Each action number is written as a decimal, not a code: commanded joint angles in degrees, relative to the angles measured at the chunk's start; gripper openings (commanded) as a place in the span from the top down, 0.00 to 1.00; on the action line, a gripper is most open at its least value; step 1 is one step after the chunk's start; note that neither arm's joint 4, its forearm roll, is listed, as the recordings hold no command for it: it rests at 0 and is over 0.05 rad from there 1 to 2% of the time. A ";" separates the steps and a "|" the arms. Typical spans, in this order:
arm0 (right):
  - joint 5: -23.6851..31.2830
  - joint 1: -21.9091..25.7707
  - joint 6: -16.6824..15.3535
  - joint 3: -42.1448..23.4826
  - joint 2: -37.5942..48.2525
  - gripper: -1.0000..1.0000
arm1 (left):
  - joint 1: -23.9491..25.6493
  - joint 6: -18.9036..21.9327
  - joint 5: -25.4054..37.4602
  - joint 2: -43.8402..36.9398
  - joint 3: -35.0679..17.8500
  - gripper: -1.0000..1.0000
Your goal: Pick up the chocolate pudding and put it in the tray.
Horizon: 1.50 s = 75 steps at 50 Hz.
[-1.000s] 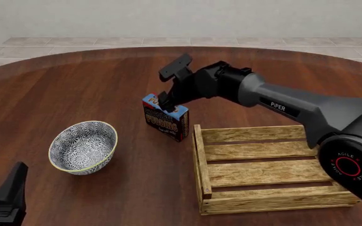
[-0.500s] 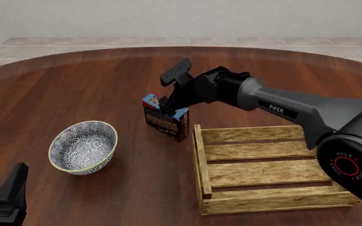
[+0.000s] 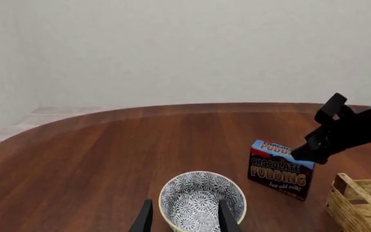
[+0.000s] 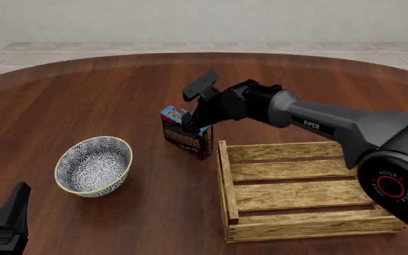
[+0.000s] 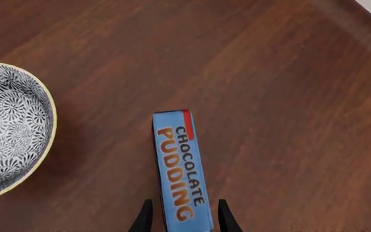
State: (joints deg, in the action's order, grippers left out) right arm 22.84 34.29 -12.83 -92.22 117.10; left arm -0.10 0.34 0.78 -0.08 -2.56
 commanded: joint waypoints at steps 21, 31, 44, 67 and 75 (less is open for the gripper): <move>-1.84 -0.49 -0.13 2.53 0.12 0.00 | 0.27 0.47 0.10 0.03 -0.36 0.00; -2.61 -1.19 -0.05 2.16 0.88 0.00 | 0.30 0.43 0.08 0.04 -0.42 0.00; -3.62 -1.40 0.07 2.52 1.73 0.00 | 0.46 0.57 -1.11 0.04 0.80 0.00; -4.96 -0.68 0.62 3.80 2.35 0.00 | 0.46 0.45 -0.69 0.04 0.40 0.00; -5.53 -0.63 1.02 4.23 2.88 0.00 | 0.55 0.39 -0.57 0.04 0.41 0.00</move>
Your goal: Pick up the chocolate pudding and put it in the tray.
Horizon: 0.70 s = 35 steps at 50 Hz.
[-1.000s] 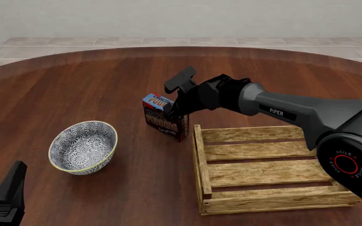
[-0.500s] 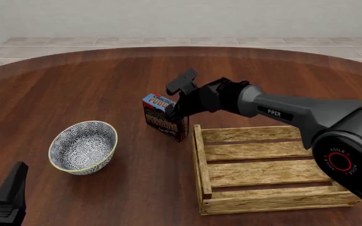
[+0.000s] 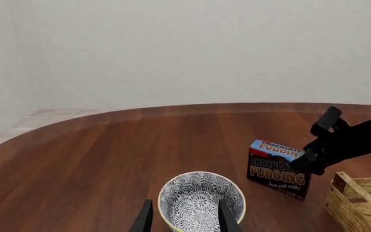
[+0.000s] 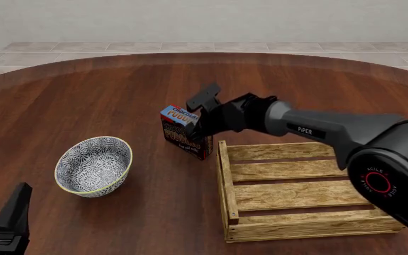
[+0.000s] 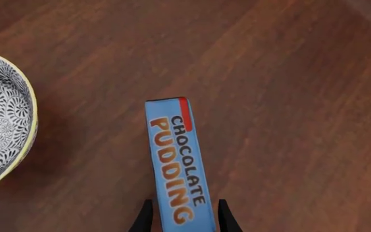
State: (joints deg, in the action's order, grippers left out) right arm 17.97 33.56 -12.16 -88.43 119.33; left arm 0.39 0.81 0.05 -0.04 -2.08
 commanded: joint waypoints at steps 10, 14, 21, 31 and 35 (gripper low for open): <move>-1.79 0.50 1.05 1.65 0.57 0.00 | 0.03 -0.17 0.31 0.00 -0.22 0.00; -2.62 1.22 1.17 2.99 0.01 0.00 | 0.01 -0.16 0.44 0.00 -0.40 0.00; -5.50 1.63 1.50 5.83 -2.54 1.00 | -0.03 -0.10 0.72 0.00 -0.88 0.00; -6.82 1.30 1.08 7.09 -4.02 1.00 | 0.13 0.03 1.00 0.01 -1.34 0.00; -7.72 1.40 1.39 7.88 -4.63 1.00 | 0.11 0.04 0.76 0.01 -1.16 0.00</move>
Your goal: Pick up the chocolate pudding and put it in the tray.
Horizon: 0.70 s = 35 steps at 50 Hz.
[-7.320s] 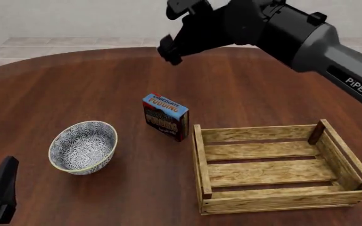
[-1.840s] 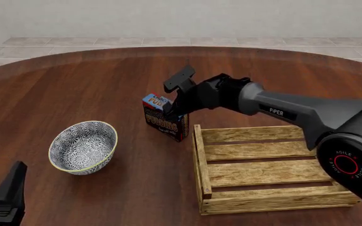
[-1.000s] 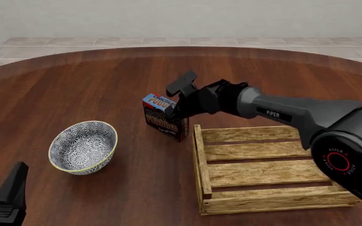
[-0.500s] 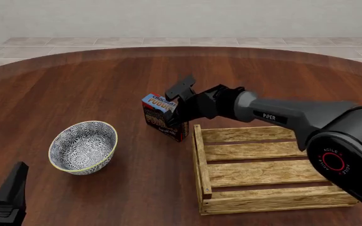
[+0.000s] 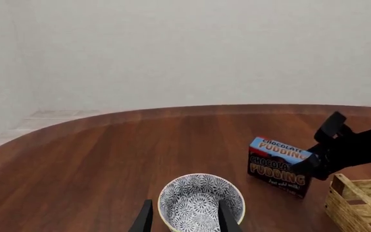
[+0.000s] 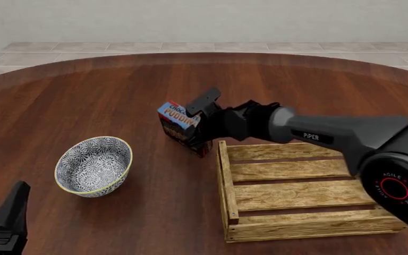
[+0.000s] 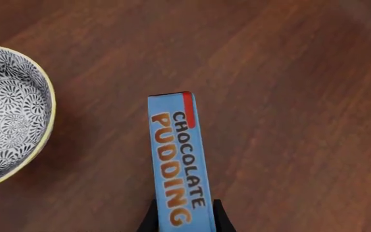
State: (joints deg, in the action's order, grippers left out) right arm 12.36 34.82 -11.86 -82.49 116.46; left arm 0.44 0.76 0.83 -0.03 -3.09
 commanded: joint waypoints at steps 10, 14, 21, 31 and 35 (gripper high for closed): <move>-2.44 0.27 1.23 2.12 -2.97 1.00 | 0.05 0.11 -0.49 0.01 0.24 0.00; -2.26 0.39 1.30 2.08 -3.57 1.00 | 0.11 0.12 -0.61 0.01 0.35 0.00; -1.77 0.81 1.14 1.91 -4.82 1.00 | 0.06 0.05 -0.74 0.01 0.38 0.00; -0.57 1.66 0.93 1.36 -7.79 1.00 | -0.09 -0.18 -0.46 0.02 -0.22 0.00; -0.27 2.15 0.84 1.24 -9.66 1.00 | -0.05 -0.23 -0.71 0.02 -0.11 0.00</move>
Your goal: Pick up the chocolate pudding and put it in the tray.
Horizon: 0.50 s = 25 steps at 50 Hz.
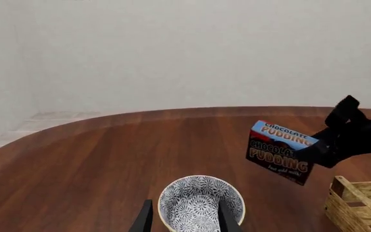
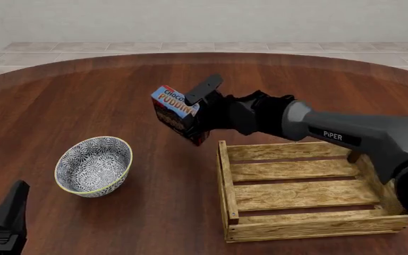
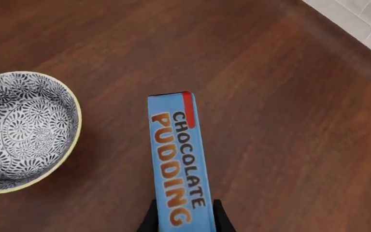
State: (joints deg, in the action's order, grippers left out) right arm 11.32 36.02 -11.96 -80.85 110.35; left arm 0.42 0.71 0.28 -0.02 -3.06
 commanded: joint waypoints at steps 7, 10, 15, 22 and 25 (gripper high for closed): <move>3.08 0.82 -0.27 -2.55 -4.67 1.00 | -0.12 -0.28 -1.33 0.00 0.76 0.00; 4.46 0.87 -0.48 -3.59 -5.58 1.00 | -0.17 -0.35 -1.68 0.01 0.97 0.00; 6.64 0.83 -1.42 -4.96 -7.35 1.00 | -0.36 -0.59 -2.12 0.01 1.21 0.00; 9.20 0.82 -2.13 -6.16 -9.72 1.00 | -0.26 -0.74 0.13 0.01 -1.30 0.00; 10.56 0.96 -2.50 -6.53 -11.00 1.00 | -0.21 -0.79 1.67 0.01 -2.95 0.00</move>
State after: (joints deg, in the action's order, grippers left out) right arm 18.32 36.80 -14.44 -85.55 102.78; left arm 0.19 0.15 -0.24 -0.02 -3.45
